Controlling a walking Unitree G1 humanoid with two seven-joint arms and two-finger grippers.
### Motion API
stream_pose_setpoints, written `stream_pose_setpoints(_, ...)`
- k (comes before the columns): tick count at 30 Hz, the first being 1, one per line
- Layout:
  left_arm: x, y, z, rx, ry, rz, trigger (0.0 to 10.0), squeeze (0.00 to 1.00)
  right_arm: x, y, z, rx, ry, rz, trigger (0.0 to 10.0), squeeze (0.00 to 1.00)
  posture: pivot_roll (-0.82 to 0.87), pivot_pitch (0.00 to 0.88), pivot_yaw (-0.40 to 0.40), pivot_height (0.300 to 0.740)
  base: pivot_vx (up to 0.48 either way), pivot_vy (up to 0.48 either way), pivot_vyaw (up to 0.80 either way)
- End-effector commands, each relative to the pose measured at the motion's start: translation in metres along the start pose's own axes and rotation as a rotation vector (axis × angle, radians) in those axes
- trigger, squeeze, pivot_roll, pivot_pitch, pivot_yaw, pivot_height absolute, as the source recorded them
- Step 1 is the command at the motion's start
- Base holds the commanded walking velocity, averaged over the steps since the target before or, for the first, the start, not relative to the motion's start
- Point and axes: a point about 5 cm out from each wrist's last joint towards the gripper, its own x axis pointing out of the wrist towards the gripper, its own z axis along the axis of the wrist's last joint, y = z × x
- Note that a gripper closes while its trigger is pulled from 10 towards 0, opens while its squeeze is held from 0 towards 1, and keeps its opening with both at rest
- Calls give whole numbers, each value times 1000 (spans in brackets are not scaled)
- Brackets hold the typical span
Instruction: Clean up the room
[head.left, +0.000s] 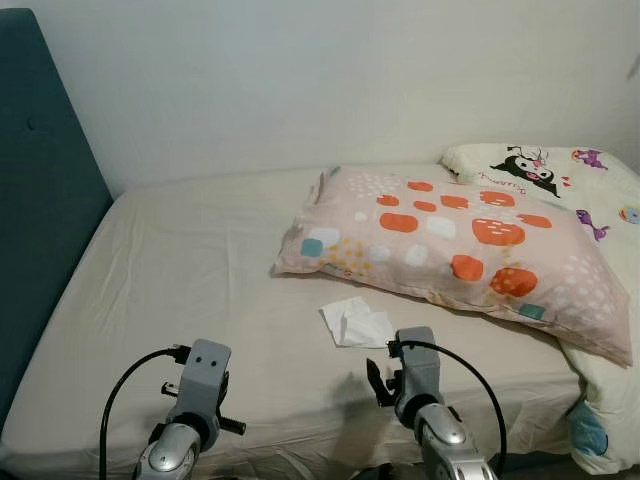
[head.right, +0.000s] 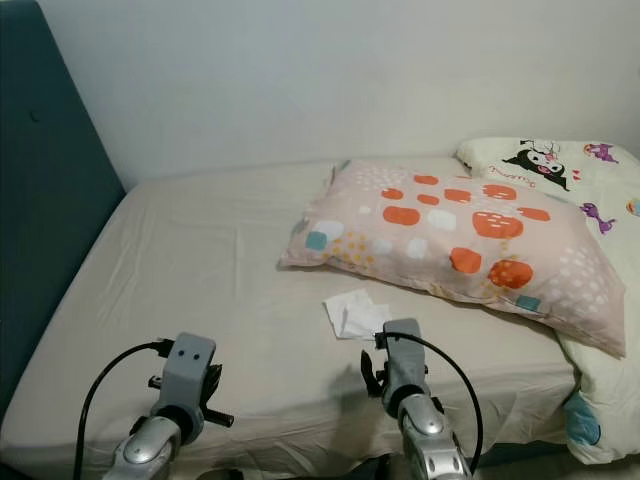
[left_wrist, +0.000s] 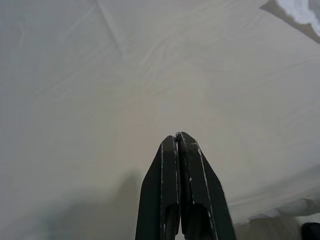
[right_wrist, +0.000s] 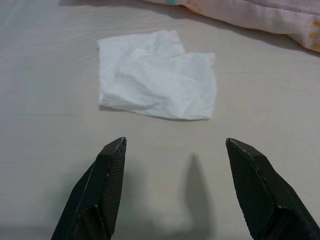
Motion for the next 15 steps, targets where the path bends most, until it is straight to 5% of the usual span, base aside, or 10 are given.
stream_pose_setpoints(1, -3, 4, -3, 8, 23, -1, 10000, 0, 0, -1, -2, 19, 10, -1, 10000, 0, 86, 155, -21, 592, 0, 0, 0)
stream_pose_setpoints(15, -8, 12, -2, 71, 24, -49, 10000, 0, 8, -5, 9, -49, -4, 38, 10000, 0, 95, 182, -20, 573, 0, 0, 0)
